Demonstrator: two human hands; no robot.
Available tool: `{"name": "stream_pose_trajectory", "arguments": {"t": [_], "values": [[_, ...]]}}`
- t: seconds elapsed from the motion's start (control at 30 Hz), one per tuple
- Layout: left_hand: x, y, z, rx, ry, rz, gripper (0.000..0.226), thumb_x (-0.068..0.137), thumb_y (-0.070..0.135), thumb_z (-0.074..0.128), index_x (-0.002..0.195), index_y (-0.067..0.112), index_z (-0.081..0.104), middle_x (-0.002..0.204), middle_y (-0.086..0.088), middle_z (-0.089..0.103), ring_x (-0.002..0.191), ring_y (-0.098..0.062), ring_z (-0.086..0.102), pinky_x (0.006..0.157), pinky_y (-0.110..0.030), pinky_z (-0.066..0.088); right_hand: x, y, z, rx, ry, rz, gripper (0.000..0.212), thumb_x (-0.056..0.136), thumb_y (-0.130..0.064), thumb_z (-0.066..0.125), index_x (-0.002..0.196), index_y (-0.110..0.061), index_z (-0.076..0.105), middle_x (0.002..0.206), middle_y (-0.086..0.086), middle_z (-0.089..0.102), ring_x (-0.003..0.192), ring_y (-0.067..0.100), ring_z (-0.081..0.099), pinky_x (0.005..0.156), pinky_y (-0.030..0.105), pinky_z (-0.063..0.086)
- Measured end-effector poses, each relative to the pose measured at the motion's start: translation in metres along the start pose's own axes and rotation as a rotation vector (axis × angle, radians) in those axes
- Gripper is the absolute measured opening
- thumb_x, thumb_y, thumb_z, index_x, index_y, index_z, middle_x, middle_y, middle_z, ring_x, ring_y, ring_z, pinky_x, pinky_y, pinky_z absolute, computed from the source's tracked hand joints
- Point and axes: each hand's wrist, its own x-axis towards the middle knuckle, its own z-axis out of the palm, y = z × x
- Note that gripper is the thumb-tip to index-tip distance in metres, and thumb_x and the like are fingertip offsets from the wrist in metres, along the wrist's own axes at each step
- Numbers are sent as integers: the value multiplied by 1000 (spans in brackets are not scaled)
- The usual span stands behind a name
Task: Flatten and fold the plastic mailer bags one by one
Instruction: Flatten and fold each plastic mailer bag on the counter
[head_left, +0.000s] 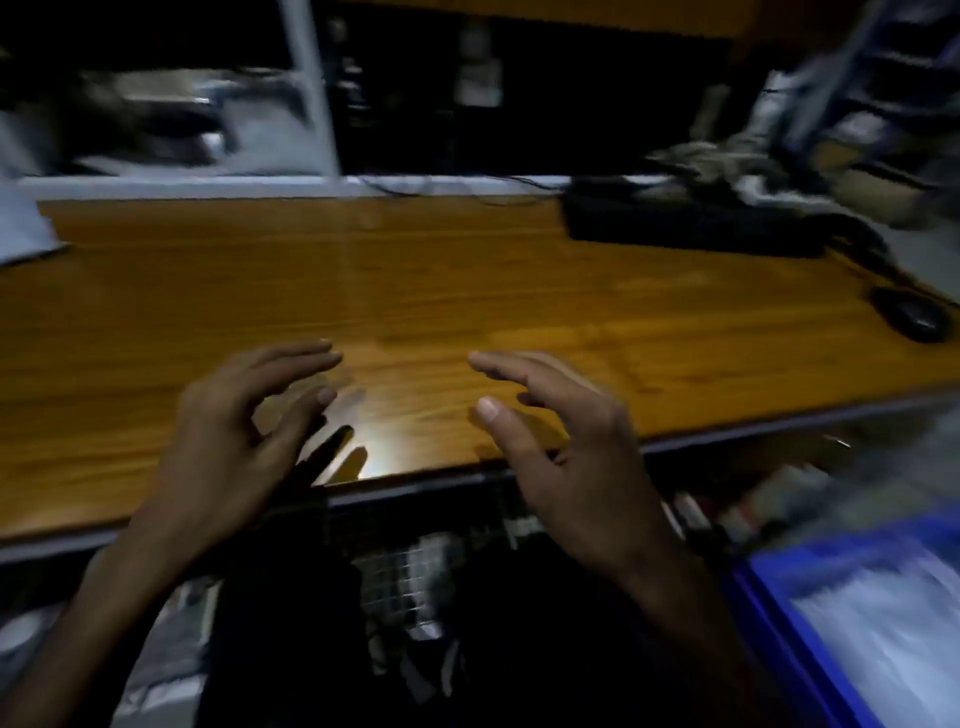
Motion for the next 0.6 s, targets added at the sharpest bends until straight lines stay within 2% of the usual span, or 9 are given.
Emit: {"name": "stream_pose_trajectory", "arguments": {"t": [0.13, 0.2, 0.27, 0.33, 0.43, 0.47, 0.53, 0.6], "values": [[-30, -55, -60, 131, 195, -165, 27, 98, 17, 68, 124, 14, 75, 131, -3, 69, 126, -26, 62, 93, -55, 55, 53, -20, 86, 101, -234, -136, 33, 103, -23, 64, 135, -17, 67, 136, -7, 66, 129, 0, 55, 100, 16, 45], [-37, -77, -80, 181, 261, -215, 25, 98, 16, 70, 122, 15, 75, 130, -2, 69, 124, -25, 62, 93, -52, 56, 77, -29, 122, 111, -311, -183, 35, 104, -23, 62, 138, -17, 65, 139, -5, 63, 127, -1, 53, 93, 3, 40], [-36, -100, -92, 216, 295, -240, 23, 99, 19, 70, 121, 16, 76, 128, -1, 69, 121, -23, 63, 94, -51, 56, 100, -34, 157, 120, -365, -197, 35, 105, -23, 60, 139, -19, 64, 139, -5, 62, 123, -5, 51, 88, -3, 38], [-30, -122, -103, 231, 317, -271, 24, 98, 29, 68, 119, 19, 77, 128, 0, 69, 118, -19, 65, 94, -49, 57, 124, -31, 194, 118, -394, -197, 35, 105, -25, 60, 139, -22, 63, 140, -6, 61, 125, -2, 51, 93, 5, 43], [-14, -150, -117, 199, 298, -338, 31, 97, 39, 64, 122, 24, 75, 135, 6, 64, 117, -13, 66, 96, -45, 59, 155, -23, 250, 91, -452, -185, 35, 105, -31, 58, 139, -28, 63, 142, -7, 60, 130, 9, 53, 106, 36, 51], [-7, -160, -122, 225, 285, -346, 33, 98, 42, 62, 124, 25, 74, 137, 7, 62, 118, -12, 65, 96, -43, 59, 165, -20, 266, 90, -476, -180, 35, 104, -31, 58, 138, -29, 62, 142, -6, 61, 130, 11, 55, 106, 42, 51], [8, -183, -132, 246, 259, -370, 36, 100, 47, 60, 127, 26, 71, 141, 8, 59, 117, -9, 65, 91, -40, 61, 184, -19, 295, 63, -519, -169, 35, 104, -30, 59, 139, -27, 63, 142, -4, 61, 126, 13, 59, 106, 44, 52], [24, -208, -143, 221, 284, -420, 29, 101, 41, 62, 127, 28, 69, 143, 9, 57, 117, -7, 64, 89, -40, 63, 205, -22, 324, 18, -529, -180, 37, 103, -28, 60, 140, -25, 63, 142, -2, 62, 123, 13, 61, 103, 43, 53]]}}
